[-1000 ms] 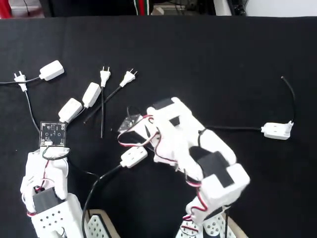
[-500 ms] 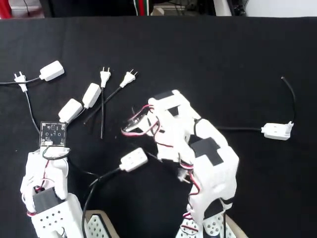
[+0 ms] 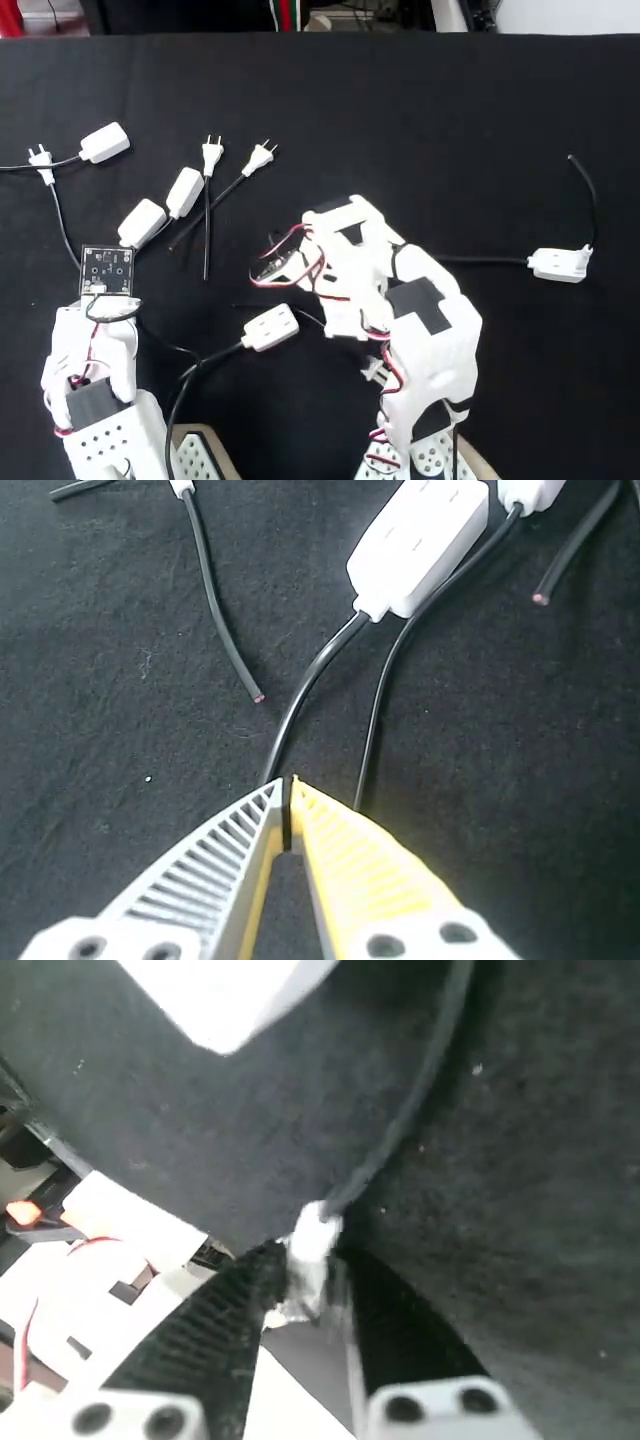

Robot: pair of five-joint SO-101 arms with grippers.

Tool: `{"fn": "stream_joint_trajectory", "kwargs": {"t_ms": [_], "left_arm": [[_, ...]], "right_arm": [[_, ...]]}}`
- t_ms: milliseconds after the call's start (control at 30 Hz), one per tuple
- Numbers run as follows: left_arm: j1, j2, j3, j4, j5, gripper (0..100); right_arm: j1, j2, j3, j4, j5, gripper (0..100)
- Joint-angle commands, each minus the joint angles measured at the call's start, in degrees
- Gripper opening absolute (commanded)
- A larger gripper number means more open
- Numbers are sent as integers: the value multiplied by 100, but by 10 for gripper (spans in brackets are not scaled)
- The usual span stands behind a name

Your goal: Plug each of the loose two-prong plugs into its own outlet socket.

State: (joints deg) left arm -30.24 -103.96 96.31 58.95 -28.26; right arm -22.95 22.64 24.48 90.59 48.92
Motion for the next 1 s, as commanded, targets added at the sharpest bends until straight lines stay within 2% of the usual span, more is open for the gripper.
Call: {"fn": "stream_joint_trajectory", "kwargs": {"t_ms": [0,267,467,767,967], "left_arm": [[40,9,110,35,-44,33],[40,9,110,35,-44,32],[40,9,110,35,-44,32],[40,9,110,35,-44,33],[40,9,110,26,-44,33]], "right_arm": [[18,-48,13,-44,-308,11],[141,-180,-1174,-35,-1125,12],[141,-1112,-1807,-123,-1424,12],[404,-1596,-1560,-1380,-1925,11],[659,-1833,-1464,-2110,-3147,11]]}}
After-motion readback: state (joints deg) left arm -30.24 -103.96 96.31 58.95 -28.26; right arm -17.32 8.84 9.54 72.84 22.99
